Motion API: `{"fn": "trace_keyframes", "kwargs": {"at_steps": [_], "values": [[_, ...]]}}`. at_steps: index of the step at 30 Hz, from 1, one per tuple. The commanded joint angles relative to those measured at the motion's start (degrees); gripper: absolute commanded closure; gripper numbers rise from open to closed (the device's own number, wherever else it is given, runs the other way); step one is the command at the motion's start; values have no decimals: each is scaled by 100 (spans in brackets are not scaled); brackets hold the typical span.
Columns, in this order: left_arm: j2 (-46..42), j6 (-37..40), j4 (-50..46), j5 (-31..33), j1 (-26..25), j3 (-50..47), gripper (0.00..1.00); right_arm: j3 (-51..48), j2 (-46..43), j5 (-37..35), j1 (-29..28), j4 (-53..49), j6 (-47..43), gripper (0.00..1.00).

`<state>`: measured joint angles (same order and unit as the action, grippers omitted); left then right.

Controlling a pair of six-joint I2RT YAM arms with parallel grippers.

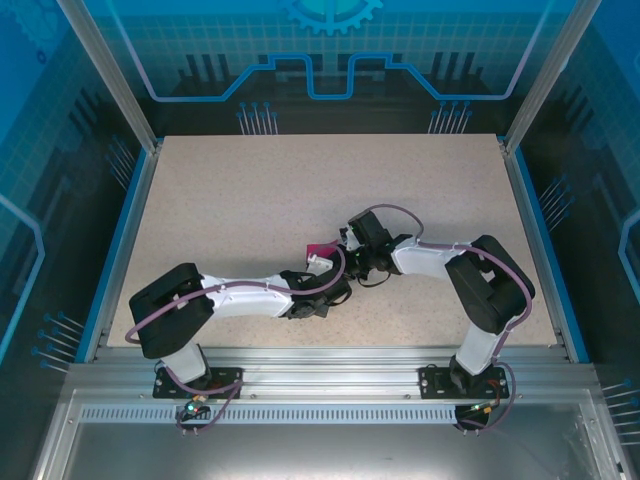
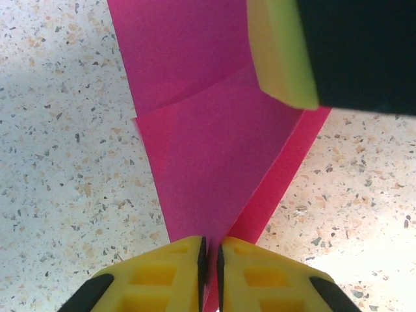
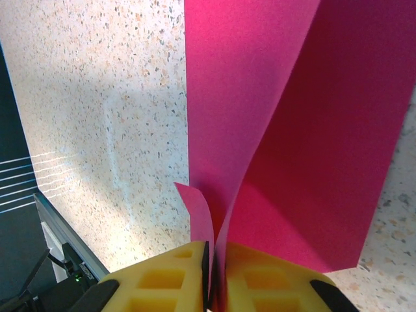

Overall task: Fold a paper plane with a square sheet of paper (pick it up from the middle)
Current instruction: Fourth fold the wing at the center of the table.

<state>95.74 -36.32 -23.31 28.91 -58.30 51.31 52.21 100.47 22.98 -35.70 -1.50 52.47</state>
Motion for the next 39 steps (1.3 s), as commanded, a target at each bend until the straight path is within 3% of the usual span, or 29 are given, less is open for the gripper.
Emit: {"fn": "trace_keyframes", "kwargs": {"at_steps": [1,8,13,19,27,31,39], "values": [[37,-191,-118,188,-41,22,88,132,-129,104,-103,-121,-102,85],[-381,-306,455,-254,147,-420,94,157,-465,-69,-62,-472,-308,77],[-1053,-314,1635,-1431,698,-1285,94,7,-970,-292,111,-751,-470,67],[-1579,-435,2687,-2859,1436,-2069,93,-147,-1236,-108,180,-623,-641,63],[-1461,-533,3165,-3683,1864,-2326,93,176,-543,168,-314,-264,-572,74],[-1443,-591,3267,-3774,1969,-2411,93,414,-75,224,-477,-26,-369,79],[-1496,-605,3321,-3943,2178,-2558,90,654,399,314,-514,143,-291,80]]}}
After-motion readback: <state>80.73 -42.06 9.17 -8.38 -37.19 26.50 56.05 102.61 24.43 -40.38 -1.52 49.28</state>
